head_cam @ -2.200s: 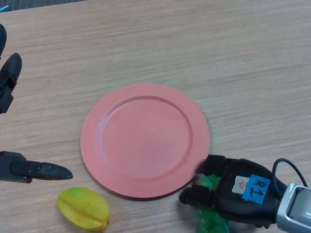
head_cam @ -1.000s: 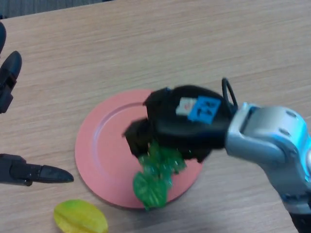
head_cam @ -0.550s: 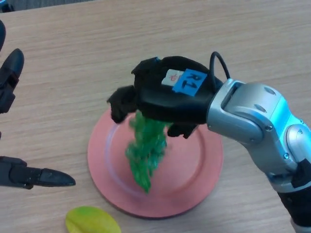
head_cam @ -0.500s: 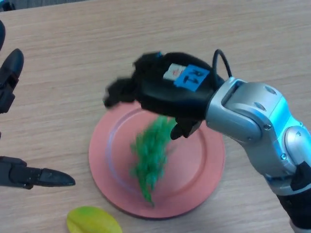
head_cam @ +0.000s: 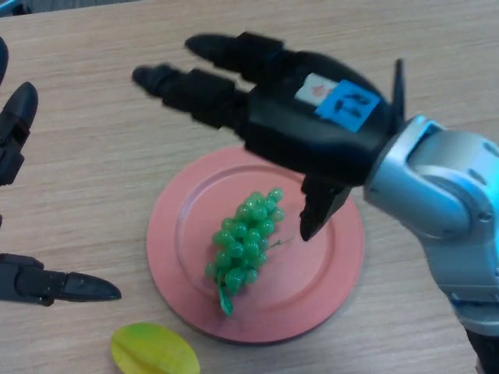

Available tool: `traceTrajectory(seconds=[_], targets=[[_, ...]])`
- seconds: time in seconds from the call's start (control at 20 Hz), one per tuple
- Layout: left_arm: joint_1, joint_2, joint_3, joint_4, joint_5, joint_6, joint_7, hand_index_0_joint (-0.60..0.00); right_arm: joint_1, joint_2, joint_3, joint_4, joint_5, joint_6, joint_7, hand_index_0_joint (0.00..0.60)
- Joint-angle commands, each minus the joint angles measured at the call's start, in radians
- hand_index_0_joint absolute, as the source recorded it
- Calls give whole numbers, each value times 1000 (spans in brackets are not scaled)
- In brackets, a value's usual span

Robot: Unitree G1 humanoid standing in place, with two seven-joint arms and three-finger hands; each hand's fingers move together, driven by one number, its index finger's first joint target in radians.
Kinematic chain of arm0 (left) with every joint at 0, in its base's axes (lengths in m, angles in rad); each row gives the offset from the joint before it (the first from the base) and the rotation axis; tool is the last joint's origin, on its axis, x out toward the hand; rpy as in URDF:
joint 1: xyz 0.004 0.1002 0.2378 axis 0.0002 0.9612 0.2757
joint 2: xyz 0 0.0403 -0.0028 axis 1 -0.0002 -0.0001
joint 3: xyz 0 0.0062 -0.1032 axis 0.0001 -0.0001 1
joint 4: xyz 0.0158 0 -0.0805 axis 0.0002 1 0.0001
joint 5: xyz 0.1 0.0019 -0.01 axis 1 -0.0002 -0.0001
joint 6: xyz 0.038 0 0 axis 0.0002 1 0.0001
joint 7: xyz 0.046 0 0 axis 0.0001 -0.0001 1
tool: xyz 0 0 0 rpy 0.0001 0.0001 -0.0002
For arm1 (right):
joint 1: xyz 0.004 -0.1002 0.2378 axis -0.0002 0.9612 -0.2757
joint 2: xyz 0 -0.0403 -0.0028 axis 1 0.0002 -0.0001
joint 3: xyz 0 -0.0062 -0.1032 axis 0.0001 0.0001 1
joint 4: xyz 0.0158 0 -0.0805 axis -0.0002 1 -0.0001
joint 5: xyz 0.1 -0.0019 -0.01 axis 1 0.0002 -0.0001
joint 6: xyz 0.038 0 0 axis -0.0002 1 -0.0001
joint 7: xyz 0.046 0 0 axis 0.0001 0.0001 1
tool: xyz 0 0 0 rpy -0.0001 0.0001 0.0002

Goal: Pick up the green grapes and place it on the plate

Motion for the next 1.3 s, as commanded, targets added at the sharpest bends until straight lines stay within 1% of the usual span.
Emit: traceTrajectory(seconds=[0.05,0.1,0.15,0.2,0.25,0.3,0.35,0.4,0.45,0.5,0.55,0.6,0.65,0.7,0.75,0.8,0.85,1.0,1.05,1.15,1.3], targets=[[-12,22,58,-63,-10,-123,-2,0,-58,7,-95,-91,84,34,-177,0],[-12,21,55,-66,-9,-121,-1,0,-67,7,-99,-100,93,58,-205,0],[-15,21,49,-72,-8,-114,3,0,-86,7,-109,-129,126,119,-259,0],[-15,22,48,-75,-9,-109,4,0,-91,7,-114,-149,154,155,-279,0],[-16,22,45,-80,-11,-103,5,0,-99,7,-113,-199,254,241,-341,0],[-16,22,45,-82,-13,-101,5,0,-104,7,-116,-222,300,274,-359,0],[-17,23,45,-85,-19,-93,5,0,-113,7,-107,-279,437,387,-395,0],[-18,24,43,-87,-19,-88,6,0,-115,7,-106,-309,498,449,-410,0],[-23,30,40,-96,-22,-70,9,0,-112,7,-120,-383,653,558,-466,0],[-26,34,40,-104,-24,-61,9,0,-114,7,-136,-403,713,576,-498,0],[-33,40,36,-118,-25,-45,9,0,-113,7,-173,-429,838,597,-570,0],[-34,40,33,-124,-23,-42,8,0,-105,7,-184,-438,865,606,-577,0],[-37,41,30,-134,-25,-32,6,0,-81,7,-207,-457,920,655,-587,0],[-39,40,28,-137,-25,-29,5,0,-69,7,-216,-462,939,680,-589,0],[-41,40,24,-141,-25,-24,4,0,-40,7,-237,-466,979,736,-590,0],[-41,40,23,-143,-25,-23,3,0,-24,6,-247,-464,997,755,-591,0],[-38,36,20,-143,-23,-31,-2,0,16,0,-265,-454,1030,775,-593,0],[-33,30,11,-140,-20,-36,-8,0,81,-22,-297,-429,1087,759,-609,0],[-30,27,10,-139,-20,-40,-10,0,109,-33,-307,-412,1109,739,-617,0],[-27,24,10,-132,-25,-44,-12,0,158,-50,-315,-373,1126,693,-618,0],[-29,27,15,-131,-25,-44,-11,0,210,-65,-320,-307,1118,625,-600,0]])
